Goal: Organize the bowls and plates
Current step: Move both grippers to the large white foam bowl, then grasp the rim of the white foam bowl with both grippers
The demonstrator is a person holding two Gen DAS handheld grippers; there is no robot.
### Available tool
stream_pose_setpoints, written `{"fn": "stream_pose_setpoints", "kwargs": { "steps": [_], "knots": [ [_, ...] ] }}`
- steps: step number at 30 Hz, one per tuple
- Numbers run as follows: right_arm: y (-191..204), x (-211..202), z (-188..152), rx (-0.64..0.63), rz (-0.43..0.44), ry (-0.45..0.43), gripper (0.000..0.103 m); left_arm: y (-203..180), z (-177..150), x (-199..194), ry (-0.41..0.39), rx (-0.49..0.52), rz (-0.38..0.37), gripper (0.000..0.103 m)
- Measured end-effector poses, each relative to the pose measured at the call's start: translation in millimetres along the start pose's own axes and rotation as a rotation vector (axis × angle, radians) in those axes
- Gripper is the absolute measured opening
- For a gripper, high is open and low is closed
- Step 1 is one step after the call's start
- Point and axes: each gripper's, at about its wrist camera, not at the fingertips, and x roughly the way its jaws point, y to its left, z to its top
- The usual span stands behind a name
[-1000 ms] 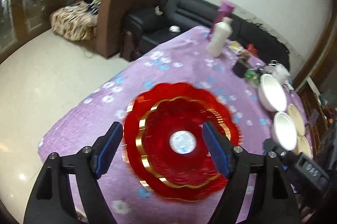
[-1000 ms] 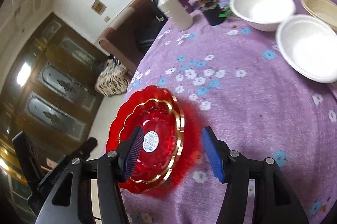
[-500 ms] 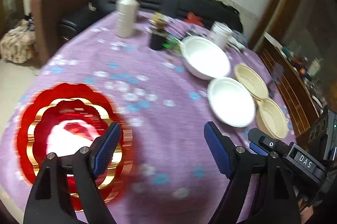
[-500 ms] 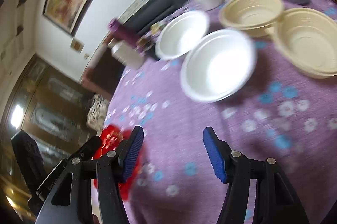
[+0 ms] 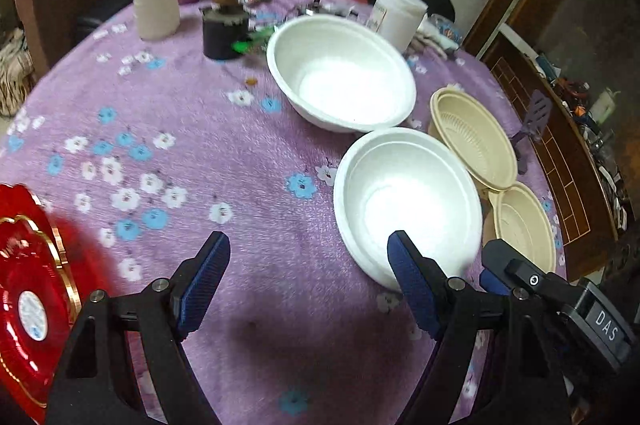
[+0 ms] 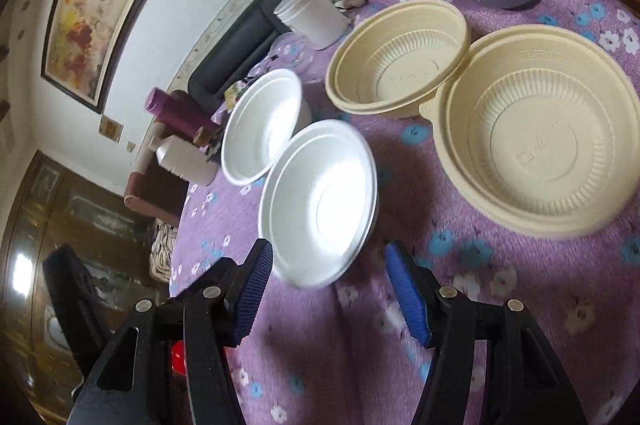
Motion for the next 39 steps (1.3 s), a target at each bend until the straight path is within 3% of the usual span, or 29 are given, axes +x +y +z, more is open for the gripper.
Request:
{"fn": "stream_pose_setpoints", "kwargs": {
  "steps": [12,14,15,16,17,20,39],
  "knots": [
    [-15,29,18,0.047,-0.070,0.007,0.050,-12,10,36,0.037,-0.027,0.015,0.077],
    [-17,32,18,0.052,-0.076,0.010,0.041,-14,10,41,0.044,-0.019,0.022,0.066],
    [-18,33,18,0.052,-0.080,0.009,0.036,-15,10,43,0.052,-0.012,0.033,0.051],
    [-18,33,17,0.047,-0.085,0.012,0.016,-16,9,45,0.062,-0.001,0.047,0.035],
    [-17,34,15,0.043,-0.058,0.023,0.008,-17,7,47,0.081,0.015,0.034,0.029],
    [-12,30,9,0.012,-0.063,0.014,0.007,-25,2,42,0.072,0.059,0.039,0.014],
    [6,-10,-33,-0.054,-0.024,-0.031,0.007,-17,-30,-10,-0.027,0.110,0.056,0.014]
  ]
}}
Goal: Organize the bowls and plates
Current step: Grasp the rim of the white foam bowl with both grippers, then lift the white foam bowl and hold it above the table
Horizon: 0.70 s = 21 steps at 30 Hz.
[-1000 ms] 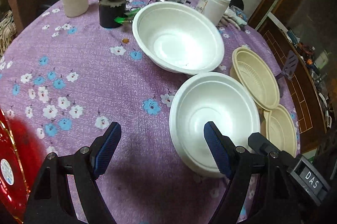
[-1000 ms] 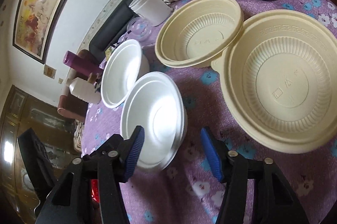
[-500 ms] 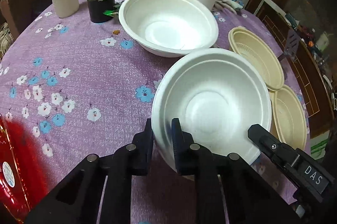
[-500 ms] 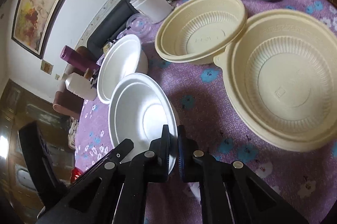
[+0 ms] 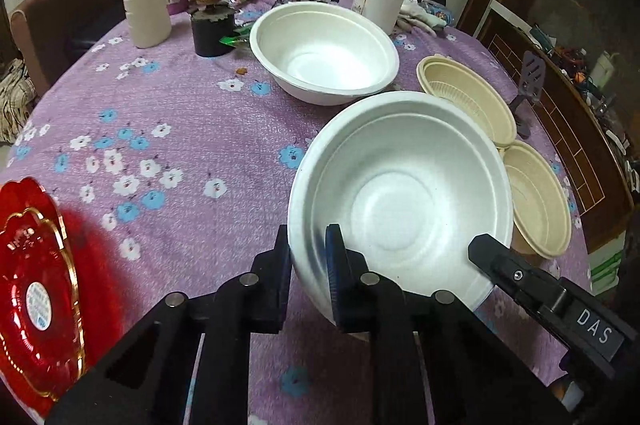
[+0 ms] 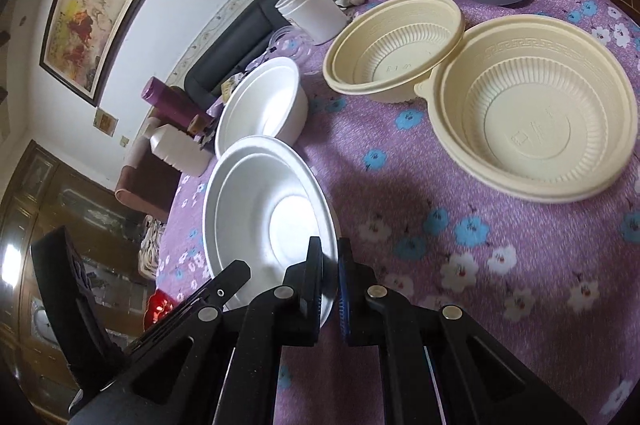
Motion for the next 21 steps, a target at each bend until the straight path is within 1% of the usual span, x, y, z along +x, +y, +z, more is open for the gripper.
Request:
{"fn": "stream_pose_setpoints", "kwargs": {
  "steps": [10,21],
  "knots": [
    [4,-12,-22,-0.007,0.012,0.004,0.007,7,-16,-21,-0.028,0.004,-0.001,0.014],
    [15,-23,-34,-0.030,0.025,-0.001,0.007,15,-26,-41,-0.057,0.007,0.007,0.014]
  ]
}}
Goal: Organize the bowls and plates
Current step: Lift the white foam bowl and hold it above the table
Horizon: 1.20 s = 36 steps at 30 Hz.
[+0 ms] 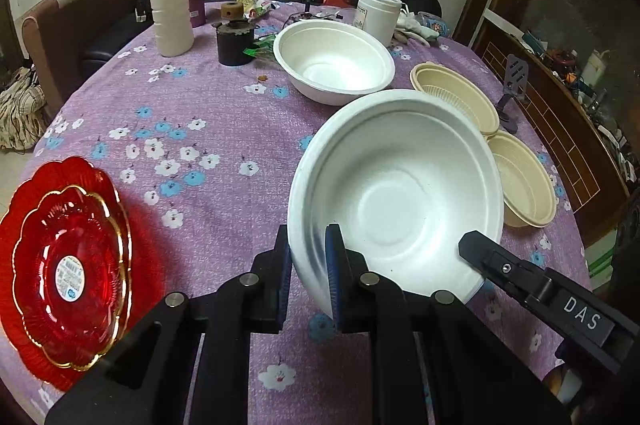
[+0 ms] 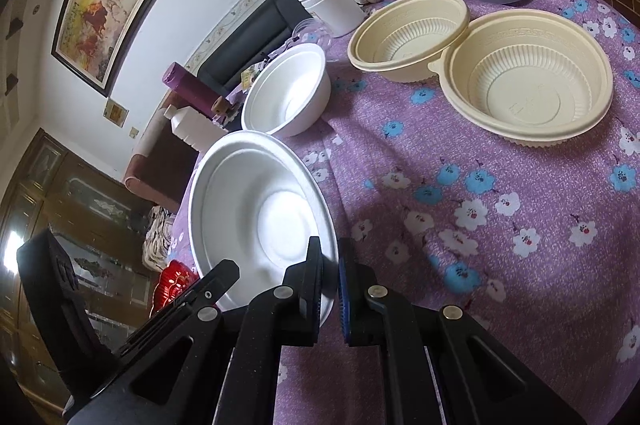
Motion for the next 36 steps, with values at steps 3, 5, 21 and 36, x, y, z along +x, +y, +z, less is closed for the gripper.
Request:
{"fn": "stream_pose_setpoints", "kwargs": {
  "steps": [3,5,21,36],
  "knots": [
    [3,-2,-3,-0.007,0.002,0.000,0.007,3,-2,-3,-0.004,0.000,0.005,0.014],
    [5,-2,-4,-0.011,0.003,0.001,0.007,4,-3,-6,-0.008,-0.002,0.007,0.014],
    [22,-2,-13,-0.043,0.012,0.012,0.007,18,-14,-19,-0.017,-0.020,0.022,0.014],
    [30,1,-19,-0.064,0.018,0.019,0.007,28,-19,-25,-0.023,-0.034,0.025,0.014]
  ]
}}
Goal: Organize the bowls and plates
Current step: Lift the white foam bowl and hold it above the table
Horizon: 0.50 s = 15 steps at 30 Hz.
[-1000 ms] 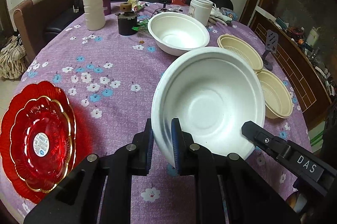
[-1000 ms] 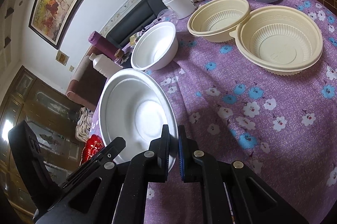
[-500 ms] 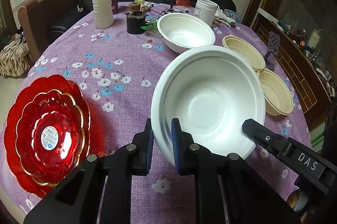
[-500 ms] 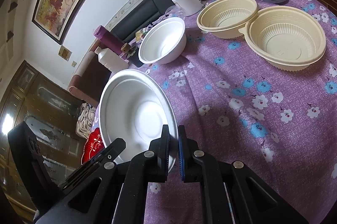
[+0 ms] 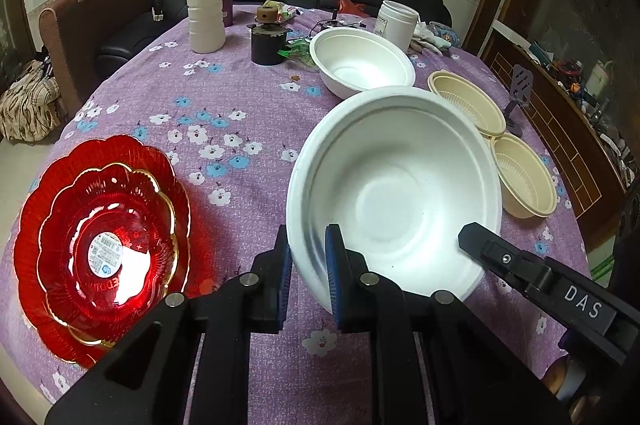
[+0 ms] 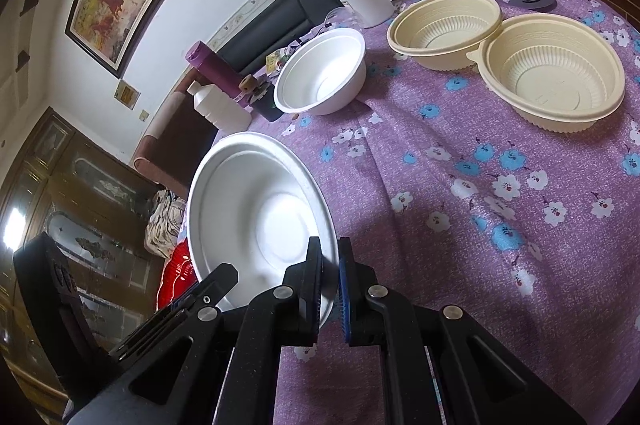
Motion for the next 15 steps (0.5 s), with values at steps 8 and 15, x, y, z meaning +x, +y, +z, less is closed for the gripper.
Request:
{"fn": "stream_pose_setpoints", "kwargs": {
  "steps": [8,15],
  "knots": [
    [1.3,0.9,-0.5,-0.004,0.003,0.004,0.007,1.9,-1.2,-3.0,-0.002,-0.004,0.003,0.014],
    [1.7,0.9,-1.0,-0.004,0.004,0.004,0.007,2.4,-2.0,-4.8,-0.002,-0.003,0.004,0.014]
  ]
}}
